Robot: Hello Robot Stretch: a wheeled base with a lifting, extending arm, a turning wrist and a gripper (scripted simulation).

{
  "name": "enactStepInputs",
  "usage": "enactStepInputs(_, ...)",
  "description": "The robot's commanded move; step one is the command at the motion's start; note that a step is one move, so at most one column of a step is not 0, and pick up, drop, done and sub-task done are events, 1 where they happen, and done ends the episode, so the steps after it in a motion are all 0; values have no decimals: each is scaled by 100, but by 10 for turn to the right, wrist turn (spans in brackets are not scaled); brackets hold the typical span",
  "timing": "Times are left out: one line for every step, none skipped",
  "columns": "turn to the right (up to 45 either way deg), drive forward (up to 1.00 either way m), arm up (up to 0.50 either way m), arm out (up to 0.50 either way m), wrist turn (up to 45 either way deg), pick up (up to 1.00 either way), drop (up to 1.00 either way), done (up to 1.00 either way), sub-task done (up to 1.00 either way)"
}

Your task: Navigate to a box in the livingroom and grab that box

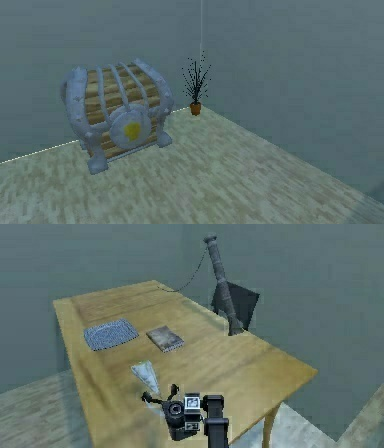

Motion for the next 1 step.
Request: enactStepInputs(0,0,0,0,0,0,0,100,0)
